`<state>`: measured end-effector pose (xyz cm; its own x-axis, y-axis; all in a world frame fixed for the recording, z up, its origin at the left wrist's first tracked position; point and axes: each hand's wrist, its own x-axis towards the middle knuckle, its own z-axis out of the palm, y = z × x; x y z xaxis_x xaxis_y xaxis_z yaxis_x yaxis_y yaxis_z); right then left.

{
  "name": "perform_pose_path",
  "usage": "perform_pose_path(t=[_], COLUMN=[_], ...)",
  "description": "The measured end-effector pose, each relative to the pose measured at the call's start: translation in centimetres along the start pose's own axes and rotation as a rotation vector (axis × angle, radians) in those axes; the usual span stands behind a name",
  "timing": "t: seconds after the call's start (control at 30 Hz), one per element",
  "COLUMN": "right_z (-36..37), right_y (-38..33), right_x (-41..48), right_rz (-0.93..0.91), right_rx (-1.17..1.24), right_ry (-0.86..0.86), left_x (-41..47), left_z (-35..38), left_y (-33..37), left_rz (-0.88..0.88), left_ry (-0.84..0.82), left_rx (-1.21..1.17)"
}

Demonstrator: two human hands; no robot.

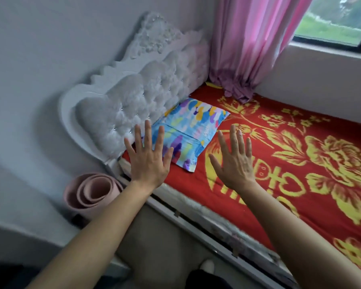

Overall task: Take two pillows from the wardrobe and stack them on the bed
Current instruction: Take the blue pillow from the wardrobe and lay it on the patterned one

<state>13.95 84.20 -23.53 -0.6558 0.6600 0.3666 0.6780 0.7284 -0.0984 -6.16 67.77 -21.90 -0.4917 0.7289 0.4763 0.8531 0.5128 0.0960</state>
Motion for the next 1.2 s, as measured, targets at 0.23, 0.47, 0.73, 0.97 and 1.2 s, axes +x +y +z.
perform_pose_path(t=[0.23, 0.47, 0.73, 0.97, 1.2], right_z=[-3.7, -3.6, -4.6, -5.4, -0.6], right_y=[-7.0, -12.3, -22.6, -35.1, -50.5], right_x=[-3.7, -11.0, -21.2, -25.2, -30.9], right_rz=[-0.235, -0.47, -0.64, -0.735, -0.771], right_rx=[0.099, 0.211, 0.327, 0.321, 0.192], right_ry=[0.044, -0.007, -0.091, -0.098, -0.28], left_x=[-9.3, -23.0, -36.0, -44.4, -54.3], left_z=[-7.9, -13.8, -21.0, -25.1, -26.5], left_y=[-3.4, -3.3, -9.0, -18.6, -30.5], left_rz=[-0.149, -0.355, -0.482, -0.602, -0.723], left_ry=[0.047, 0.016, -0.165, -0.169, -0.233], left_rx=[0.099, 0.232, 0.429, 0.42, 0.293])
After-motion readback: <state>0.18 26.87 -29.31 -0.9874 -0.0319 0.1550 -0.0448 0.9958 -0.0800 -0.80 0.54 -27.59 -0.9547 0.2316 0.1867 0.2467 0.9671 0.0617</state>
